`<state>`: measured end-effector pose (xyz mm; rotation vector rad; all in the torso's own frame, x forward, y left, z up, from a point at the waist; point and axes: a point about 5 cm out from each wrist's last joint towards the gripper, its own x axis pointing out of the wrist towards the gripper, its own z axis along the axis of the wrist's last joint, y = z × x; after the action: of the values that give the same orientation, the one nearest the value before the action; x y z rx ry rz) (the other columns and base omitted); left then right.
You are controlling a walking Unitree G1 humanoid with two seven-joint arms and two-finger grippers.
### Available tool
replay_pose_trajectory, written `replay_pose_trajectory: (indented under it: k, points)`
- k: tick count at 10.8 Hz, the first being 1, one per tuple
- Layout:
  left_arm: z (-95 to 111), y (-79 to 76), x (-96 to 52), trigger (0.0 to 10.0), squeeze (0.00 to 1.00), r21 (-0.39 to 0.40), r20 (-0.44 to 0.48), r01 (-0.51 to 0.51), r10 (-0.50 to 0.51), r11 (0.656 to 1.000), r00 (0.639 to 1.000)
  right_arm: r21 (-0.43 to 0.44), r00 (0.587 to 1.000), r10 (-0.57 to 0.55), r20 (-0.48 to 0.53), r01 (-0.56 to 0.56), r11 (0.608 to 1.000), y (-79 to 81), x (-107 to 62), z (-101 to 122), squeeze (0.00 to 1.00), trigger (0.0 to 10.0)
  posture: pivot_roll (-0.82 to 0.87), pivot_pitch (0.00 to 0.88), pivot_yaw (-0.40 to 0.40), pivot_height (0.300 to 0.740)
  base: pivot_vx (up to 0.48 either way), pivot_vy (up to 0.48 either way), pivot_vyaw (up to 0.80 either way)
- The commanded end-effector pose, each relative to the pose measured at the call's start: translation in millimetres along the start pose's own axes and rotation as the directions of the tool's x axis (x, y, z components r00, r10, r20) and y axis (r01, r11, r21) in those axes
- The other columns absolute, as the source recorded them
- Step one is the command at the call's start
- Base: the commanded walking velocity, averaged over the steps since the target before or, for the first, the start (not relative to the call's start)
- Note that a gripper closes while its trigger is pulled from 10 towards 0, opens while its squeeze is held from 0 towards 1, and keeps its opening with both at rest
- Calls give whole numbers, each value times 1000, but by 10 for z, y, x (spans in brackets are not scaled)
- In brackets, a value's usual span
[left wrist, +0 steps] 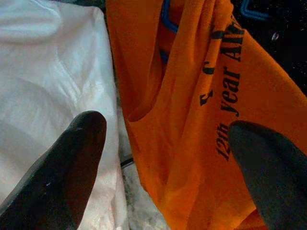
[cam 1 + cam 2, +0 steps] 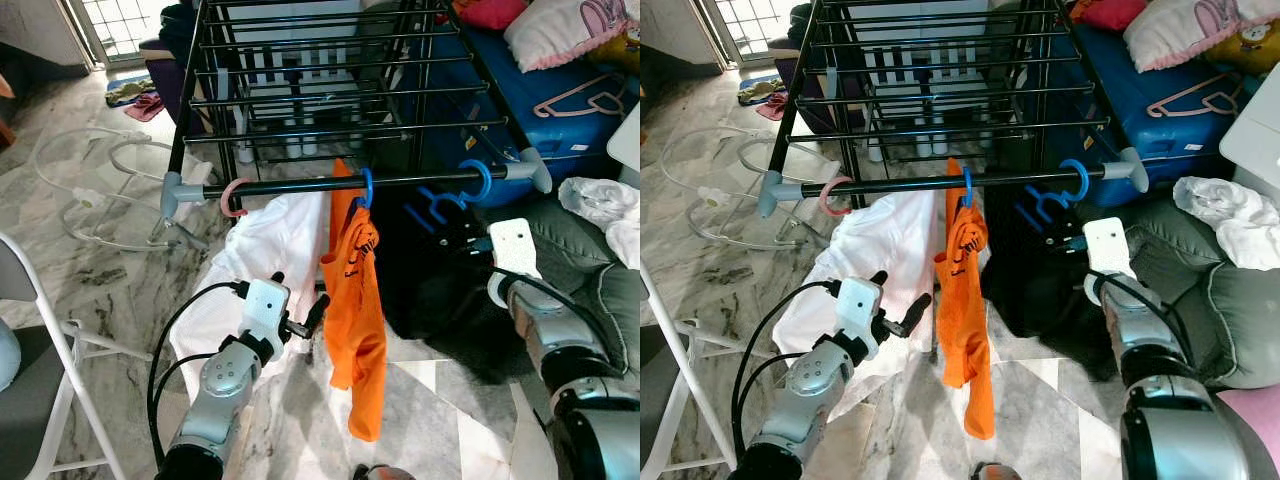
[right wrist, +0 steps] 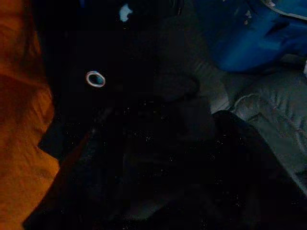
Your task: Hang hanger
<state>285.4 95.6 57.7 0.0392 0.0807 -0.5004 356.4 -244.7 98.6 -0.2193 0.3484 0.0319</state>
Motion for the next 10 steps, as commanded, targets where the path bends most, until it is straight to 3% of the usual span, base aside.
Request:
replay_pose_trajectory:
  k: [1, 10]
  points:
    - [-22, 0, 5, 10000, 0, 9, -20, 0, 0, 1000, 1000, 23, 1000, 14, 22, -14, 1000, -15, 14, 64, 0, 0, -258, 96, 10, 740, 0, 0, 0]
    - [-35, 9, 30, 10000, 0, 35, -26, -38, 39, 999, 999, 101, 997, 7, 75, -14, 995, 8, 3, 19, 0, 0, -258, 91, 13, 740, 0, 0, 0]
